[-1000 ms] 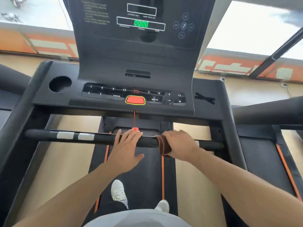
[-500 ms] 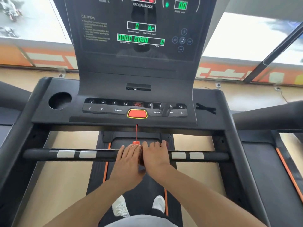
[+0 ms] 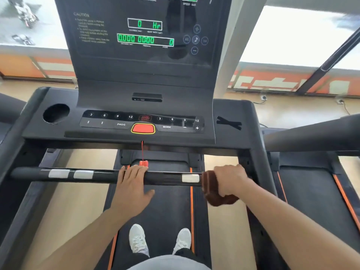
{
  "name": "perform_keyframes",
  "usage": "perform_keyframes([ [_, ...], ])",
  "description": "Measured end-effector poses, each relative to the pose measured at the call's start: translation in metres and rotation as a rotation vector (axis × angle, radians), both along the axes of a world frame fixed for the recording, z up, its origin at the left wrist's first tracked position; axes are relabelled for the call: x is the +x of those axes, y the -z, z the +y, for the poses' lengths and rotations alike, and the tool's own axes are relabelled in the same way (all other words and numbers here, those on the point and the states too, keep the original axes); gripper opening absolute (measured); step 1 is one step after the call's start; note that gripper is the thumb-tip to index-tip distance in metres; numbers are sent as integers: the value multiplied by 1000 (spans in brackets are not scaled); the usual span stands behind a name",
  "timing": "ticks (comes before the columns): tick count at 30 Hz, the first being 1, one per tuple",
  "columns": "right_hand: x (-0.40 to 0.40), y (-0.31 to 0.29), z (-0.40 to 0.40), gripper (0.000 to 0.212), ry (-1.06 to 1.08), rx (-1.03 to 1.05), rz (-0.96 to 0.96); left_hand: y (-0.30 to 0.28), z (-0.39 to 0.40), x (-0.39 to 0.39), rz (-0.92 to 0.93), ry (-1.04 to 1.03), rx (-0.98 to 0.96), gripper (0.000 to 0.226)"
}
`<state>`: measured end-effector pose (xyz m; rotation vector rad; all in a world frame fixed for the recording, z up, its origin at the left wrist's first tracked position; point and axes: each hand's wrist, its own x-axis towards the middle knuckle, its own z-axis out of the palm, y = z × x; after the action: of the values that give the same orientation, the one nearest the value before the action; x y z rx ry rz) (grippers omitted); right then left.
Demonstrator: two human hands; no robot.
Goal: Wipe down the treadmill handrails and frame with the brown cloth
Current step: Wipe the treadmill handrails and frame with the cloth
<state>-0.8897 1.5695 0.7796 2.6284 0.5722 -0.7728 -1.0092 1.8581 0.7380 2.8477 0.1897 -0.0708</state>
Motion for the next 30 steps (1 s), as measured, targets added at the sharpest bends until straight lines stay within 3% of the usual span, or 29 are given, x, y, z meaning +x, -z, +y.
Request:
perform_keyframes([
  [4, 0, 4, 3, 47, -74, -75, -67, 1, 0, -3, 10, 16, 38, 79],
  [9, -11, 11, 32, 29, -75, 299, -49, -2, 1, -3, 59, 37, 44, 95],
  [17, 5, 16, 45, 59, -178, 526, 204, -7, 4, -2, 176, 70, 26, 120],
  [21, 2, 11, 94, 52, -244, 554, 253, -9, 1, -1, 196, 66, 35, 127],
  [24, -11, 15, 144, 51, -318, 581, 200, -13, 0, 2, 209, 43, -13, 126],
  [27, -28, 19, 166, 40, -357, 553, 13, -18, -1, 2, 226, 22, -67, 122],
  [30, -47, 29, 167, 48, -362, 517, -175, -21, -4, 2, 217, -3, -95, 120],
])
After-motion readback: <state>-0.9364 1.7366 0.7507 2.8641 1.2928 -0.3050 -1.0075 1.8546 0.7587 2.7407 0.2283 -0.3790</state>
